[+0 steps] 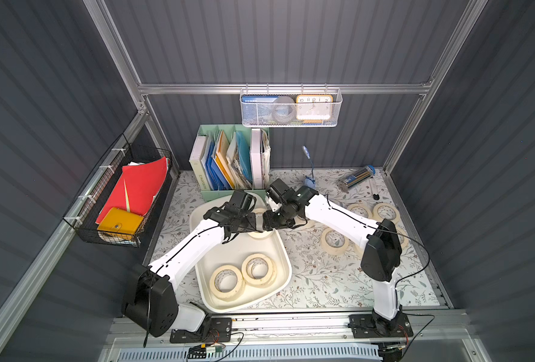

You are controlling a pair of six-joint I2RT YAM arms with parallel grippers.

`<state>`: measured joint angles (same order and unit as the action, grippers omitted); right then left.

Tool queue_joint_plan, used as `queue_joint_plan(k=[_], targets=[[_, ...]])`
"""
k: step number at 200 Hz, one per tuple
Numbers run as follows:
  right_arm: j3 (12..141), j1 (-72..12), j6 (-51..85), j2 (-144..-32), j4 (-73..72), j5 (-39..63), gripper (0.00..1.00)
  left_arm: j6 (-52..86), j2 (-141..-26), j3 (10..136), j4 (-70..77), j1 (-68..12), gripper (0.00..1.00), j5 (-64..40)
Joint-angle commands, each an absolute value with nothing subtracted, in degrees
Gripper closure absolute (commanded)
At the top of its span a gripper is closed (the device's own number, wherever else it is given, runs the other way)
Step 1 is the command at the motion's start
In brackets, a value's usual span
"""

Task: Take out the art tape in the storage box
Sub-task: Pick up the art tape from the storage box, then place the art tape at the center of the board.

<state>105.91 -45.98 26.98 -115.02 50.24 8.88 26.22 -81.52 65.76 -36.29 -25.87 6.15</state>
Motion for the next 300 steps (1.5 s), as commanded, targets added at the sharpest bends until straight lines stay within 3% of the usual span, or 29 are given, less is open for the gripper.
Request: queue_joint_plan(k=[1, 12, 21, 41, 62, 80, 117, 154, 228, 300], targets=[[107.1, -45.9, 26.9, -115.0, 49.8, 6.6, 0.67, 25.7, -79.9, 66.8, -34.4, -26.2, 0.74, 3.5], [107.0, -45.6, 27.0, -114.3, 49.7, 5.7, 0.88, 25.5, -79.2, 66.2, -33.9, -26.3, 0.54, 2.5], [106.7, -45.4, 27.2, -113.7, 49.5, 4.8, 1.00, 25.3, -78.3, 65.5, -33.2, -26.4, 0.47, 1.7], [106.7, -44.0, 27.2, -112.4, 50.2, 4.2, 1.00, 24.5, -75.4, 64.0, -31.0, -26.5, 0.37, -0.1], [106.6, -41.8, 26.9, -110.3, 52.4, 3.2, 1.00, 22.5, -71.5, 63.0, -30.2, -26.5, 0.19, -0.4], [106.3, -38.8, 25.9, -107.4, 56.6, 2.5, 1.00, 20.9, -67.8, 62.9, -30.9, -26.4, 0.11, 1.6], [102.0, -31.3, 21.4, -100.7, 67.5, 3.0, 1.00, 20.3, -63.6, 61.7, -34.3, -26.5, 0.09, 3.7], [99.1, -29.3, 16.9, -101.9, 78.1, 5.5, 1.00, 20.4, -65.1, 58.4, -35.1, -26.5, 0.11, 2.7], [90.9, -29.4, 16.2, -108.8, 68.6, 8.5, 1.00, 21.8, -64.7, 53.4, -38.3, -26.5, 0.16, -1.7], [89.4, -28.6, 16.4, -117.2, 62.7, 4.3, 1.00, 20.7, -65.8, 53.3, -42.3, -28.0, 0.18, 0.9]])
